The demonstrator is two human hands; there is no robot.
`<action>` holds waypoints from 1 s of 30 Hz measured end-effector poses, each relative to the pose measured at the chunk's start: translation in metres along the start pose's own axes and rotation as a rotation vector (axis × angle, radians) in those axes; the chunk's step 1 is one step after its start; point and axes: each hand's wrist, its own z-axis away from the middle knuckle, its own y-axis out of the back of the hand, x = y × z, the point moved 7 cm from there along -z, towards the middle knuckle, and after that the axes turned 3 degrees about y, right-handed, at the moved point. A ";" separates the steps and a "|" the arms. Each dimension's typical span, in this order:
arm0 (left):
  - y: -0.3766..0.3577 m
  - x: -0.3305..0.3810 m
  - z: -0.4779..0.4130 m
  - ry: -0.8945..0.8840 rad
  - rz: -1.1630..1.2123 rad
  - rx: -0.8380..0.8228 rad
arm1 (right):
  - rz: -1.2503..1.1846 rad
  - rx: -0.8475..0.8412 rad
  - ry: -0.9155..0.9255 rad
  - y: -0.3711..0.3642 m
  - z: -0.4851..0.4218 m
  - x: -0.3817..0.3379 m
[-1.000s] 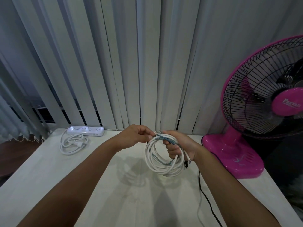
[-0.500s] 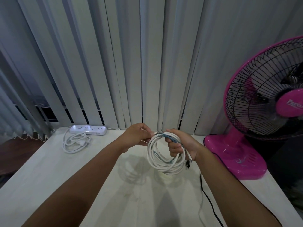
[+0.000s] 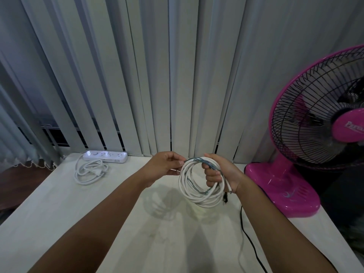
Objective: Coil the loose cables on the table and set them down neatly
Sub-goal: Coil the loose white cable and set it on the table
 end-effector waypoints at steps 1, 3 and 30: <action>0.000 -0.001 0.000 0.000 -0.007 0.023 | 0.006 0.005 0.000 0.001 0.000 0.000; 0.000 0.000 0.000 -0.018 -0.078 0.056 | 0.018 0.015 -0.004 0.002 0.000 0.002; -0.021 0.012 0.000 -0.118 -0.864 0.092 | 0.170 0.198 0.045 0.007 -0.004 0.004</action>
